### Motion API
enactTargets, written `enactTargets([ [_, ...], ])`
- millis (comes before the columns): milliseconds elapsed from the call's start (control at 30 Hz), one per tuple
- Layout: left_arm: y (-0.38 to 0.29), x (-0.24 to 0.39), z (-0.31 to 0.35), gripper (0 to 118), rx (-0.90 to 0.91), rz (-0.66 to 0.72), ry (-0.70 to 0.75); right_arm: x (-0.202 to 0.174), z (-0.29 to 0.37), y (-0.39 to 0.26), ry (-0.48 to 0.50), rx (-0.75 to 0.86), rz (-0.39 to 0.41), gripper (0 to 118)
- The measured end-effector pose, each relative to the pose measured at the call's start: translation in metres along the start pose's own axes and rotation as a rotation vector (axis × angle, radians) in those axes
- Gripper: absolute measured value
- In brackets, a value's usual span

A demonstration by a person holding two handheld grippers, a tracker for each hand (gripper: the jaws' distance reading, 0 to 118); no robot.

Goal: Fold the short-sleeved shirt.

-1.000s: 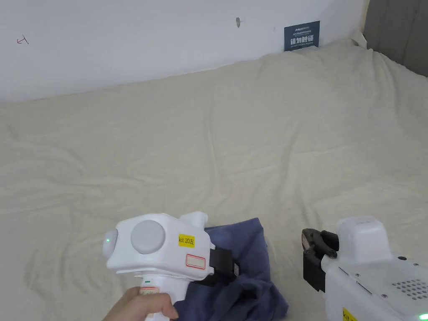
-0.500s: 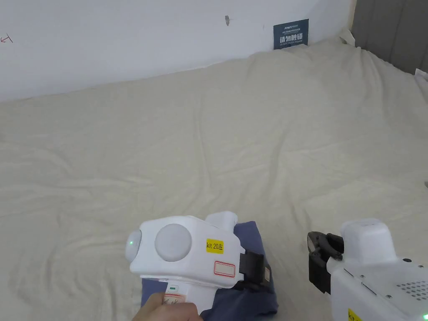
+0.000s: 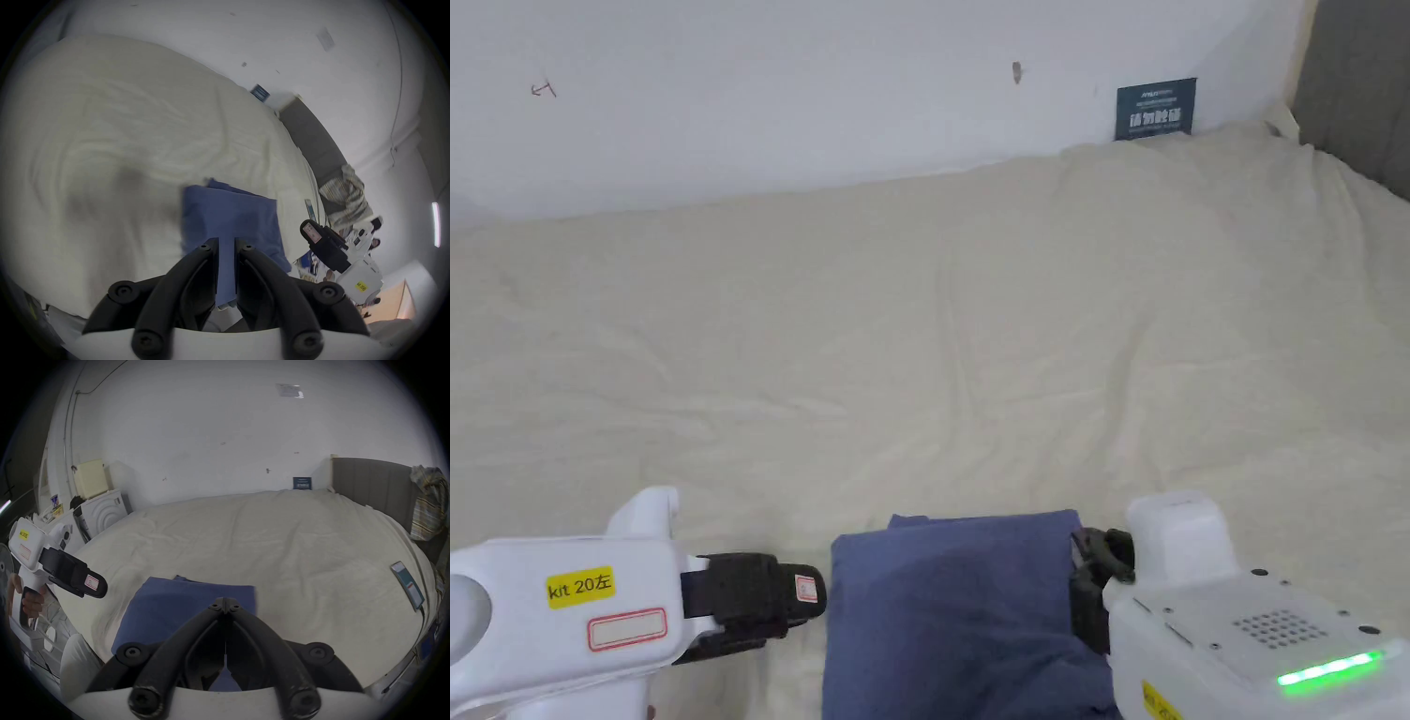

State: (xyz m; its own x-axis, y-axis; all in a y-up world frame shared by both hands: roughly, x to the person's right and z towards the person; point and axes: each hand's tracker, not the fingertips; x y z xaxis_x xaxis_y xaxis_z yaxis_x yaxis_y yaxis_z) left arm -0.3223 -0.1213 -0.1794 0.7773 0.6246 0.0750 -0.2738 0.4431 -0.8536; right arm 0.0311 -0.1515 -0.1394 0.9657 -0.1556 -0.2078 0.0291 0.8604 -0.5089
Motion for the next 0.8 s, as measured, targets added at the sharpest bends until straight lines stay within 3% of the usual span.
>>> enactTargets([
  [167, -0.010, -0.041, 0.003, 16, 0.013, 0.102, -0.085, -0.032, -0.044, -0.029, -0.017, -0.038, 0.032, 0],
  [200, -0.010, -0.048, -0.001, 33, 0.005, 0.123, -0.119, -0.034, -0.049, -0.034, -0.023, -0.052, 0.022, 0],
  [300, -0.013, -0.057, -0.024, 111, -0.087, 0.160, -0.206, -0.036, -0.063, -0.053, -0.067, -0.132, 0.036, 0],
  [533, -0.004, -0.077, -0.087, 115, -0.178, 0.239, -0.262, -0.033, -0.058, -0.060, -0.063, -0.073, 0.108, 0],
  [633, 0.002, -0.069, -0.101, 115, -0.164, 0.217, -0.378, -0.031, -0.057, -0.059, -0.054, -0.071, 0.075, 0],
  [800, 0.002, -0.050, -0.137, 114, -0.237, 0.201, -0.436, -0.028, -0.058, -0.059, -0.042, -0.072, 0.052, 0],
])
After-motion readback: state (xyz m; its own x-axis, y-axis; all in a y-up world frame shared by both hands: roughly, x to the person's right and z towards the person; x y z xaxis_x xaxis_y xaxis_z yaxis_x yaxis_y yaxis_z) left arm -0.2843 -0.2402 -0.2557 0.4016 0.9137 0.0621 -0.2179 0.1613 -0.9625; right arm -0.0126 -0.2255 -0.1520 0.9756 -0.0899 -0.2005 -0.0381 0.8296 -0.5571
